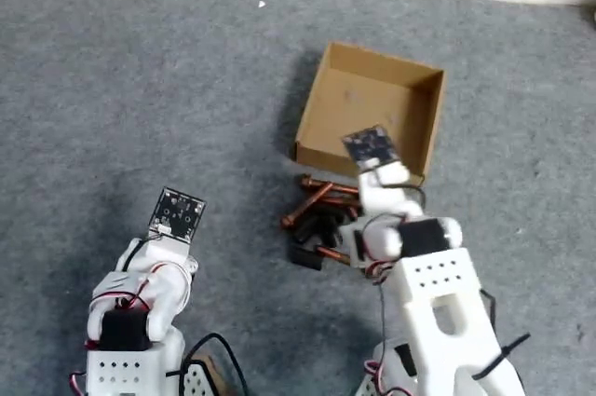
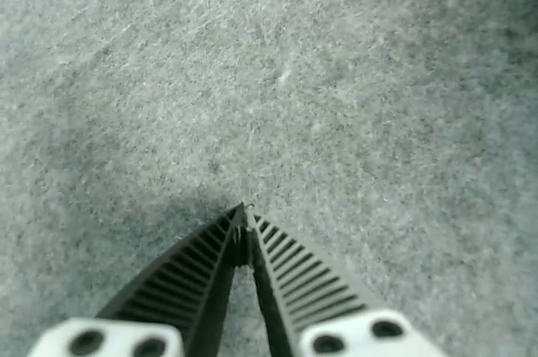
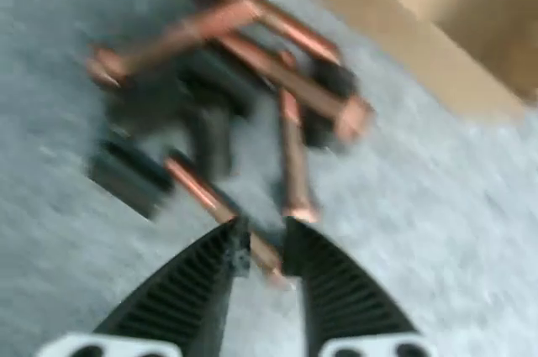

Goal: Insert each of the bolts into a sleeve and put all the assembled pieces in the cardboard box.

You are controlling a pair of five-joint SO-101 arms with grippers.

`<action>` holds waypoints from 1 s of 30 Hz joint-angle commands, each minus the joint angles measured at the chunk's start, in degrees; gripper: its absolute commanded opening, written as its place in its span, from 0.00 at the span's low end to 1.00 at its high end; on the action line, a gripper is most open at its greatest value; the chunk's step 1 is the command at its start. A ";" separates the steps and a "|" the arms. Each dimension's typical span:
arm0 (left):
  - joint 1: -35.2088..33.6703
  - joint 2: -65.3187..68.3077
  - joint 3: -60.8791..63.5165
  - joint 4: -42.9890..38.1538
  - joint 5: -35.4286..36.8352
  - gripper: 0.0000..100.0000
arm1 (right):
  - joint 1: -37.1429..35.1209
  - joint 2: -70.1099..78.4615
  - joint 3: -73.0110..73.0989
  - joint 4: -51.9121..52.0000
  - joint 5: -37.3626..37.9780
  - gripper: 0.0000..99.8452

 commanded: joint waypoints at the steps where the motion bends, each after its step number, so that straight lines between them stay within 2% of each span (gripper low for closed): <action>1: -0.48 -0.40 -0.92 -1.32 -0.97 0.01 | -4.88 -0.40 1.27 -7.08 -3.78 0.13; 7: -0.48 -0.40 -0.92 -1.32 -0.97 0.01 | -8.04 -0.40 10.95 -21.32 -4.84 0.13; 17: -0.31 -0.40 -0.92 -1.32 -0.97 0.01 | -7.96 -0.31 17.63 -31.34 -4.75 0.13; 24: -0.31 -0.40 -0.92 -1.32 -0.97 0.01 | -9.98 0.04 19.74 -33.01 -4.75 0.13; 30: -0.31 -0.40 -0.84 -1.32 -0.97 0.01 | -10.24 9.98 16.40 -33.10 -4.92 0.13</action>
